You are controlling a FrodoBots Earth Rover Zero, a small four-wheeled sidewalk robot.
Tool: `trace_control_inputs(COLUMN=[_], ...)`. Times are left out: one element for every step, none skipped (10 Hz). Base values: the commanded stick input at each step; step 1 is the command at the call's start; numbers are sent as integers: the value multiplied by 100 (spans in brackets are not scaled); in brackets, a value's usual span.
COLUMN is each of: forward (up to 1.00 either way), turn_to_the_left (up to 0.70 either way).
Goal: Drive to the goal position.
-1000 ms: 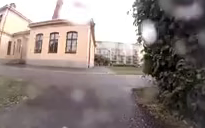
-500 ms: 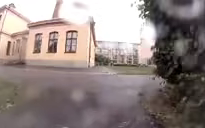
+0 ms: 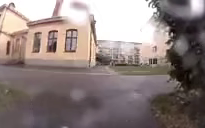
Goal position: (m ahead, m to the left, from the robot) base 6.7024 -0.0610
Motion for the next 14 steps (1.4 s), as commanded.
trace_control_inputs(forward=[85, 85, 85, 85, 85, 85, 85, 85, 85, 85, 85, 85, 85, 85], turn_to_the_left=[0, 0, 0, 0, 0, 0, 0, 0, 0, 0, 0, 0, 0, 0])
